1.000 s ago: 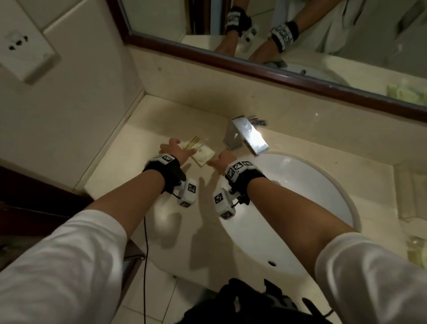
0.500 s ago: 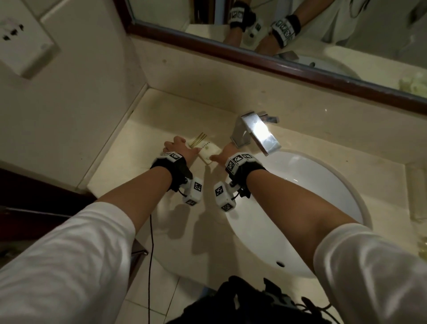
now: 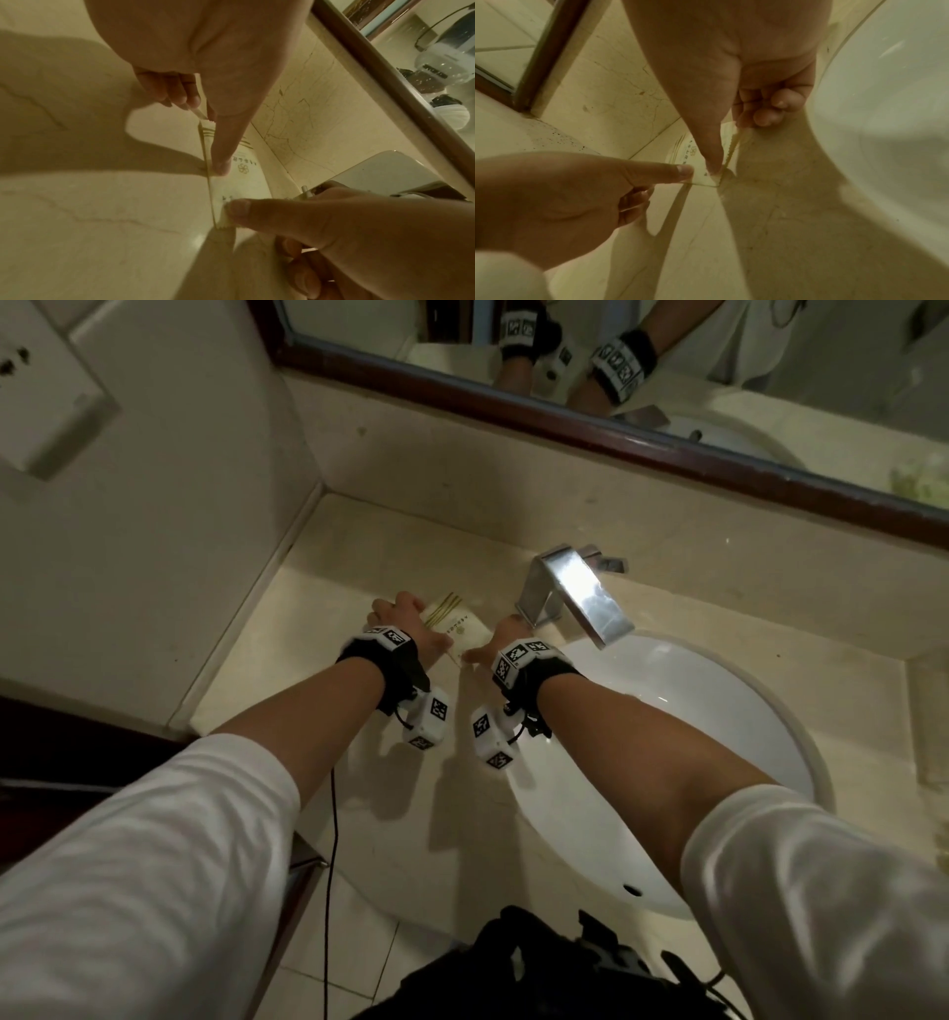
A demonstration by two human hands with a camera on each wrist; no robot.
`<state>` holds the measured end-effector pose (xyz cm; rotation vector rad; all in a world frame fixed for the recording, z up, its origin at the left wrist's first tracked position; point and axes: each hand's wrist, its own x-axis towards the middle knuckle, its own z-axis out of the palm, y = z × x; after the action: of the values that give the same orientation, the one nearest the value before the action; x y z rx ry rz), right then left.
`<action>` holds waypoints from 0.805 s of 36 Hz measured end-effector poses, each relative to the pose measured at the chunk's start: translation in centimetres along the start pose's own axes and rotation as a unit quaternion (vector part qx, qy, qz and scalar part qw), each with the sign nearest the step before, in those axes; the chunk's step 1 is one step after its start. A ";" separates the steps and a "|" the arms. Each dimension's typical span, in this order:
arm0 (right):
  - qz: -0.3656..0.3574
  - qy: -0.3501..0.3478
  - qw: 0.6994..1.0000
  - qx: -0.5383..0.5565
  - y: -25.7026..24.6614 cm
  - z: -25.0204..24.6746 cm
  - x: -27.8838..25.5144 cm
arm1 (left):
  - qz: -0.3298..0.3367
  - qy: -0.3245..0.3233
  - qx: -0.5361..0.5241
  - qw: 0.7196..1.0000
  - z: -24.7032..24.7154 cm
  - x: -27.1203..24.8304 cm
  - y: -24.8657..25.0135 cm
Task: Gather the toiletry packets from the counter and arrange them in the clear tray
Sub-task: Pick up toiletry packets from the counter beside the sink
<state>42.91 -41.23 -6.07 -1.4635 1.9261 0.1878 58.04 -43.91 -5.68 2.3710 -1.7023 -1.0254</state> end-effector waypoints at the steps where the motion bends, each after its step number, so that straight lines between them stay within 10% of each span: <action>1: 0.001 0.006 1.000 0.020 0.0 0.0 0.1 | 0.001 -0.003 0.003 1.000 -0.1 0.2 0.1; 10: -0.017 0.006 0.995 0.101 -0.4 0.1 0.1 | 0.020 -0.037 0.011 0.999 -0.9 0.1 0.7; 16: -0.008 0.005 0.976 0.219 0.1 -1.2 -1.1 | 0.033 -0.034 -0.166 0.985 -1.1 -0.6 1.1; 29: 0.038 0.004 0.792 0.610 4.8 -0.9 -6.5 | -0.038 -0.172 -0.473 0.863 1.6 -7.5 -0.1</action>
<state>39.03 -34.88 -2.91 -0.4734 1.5109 -0.8868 55.94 -36.94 -3.37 1.6502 -0.7870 -1.8252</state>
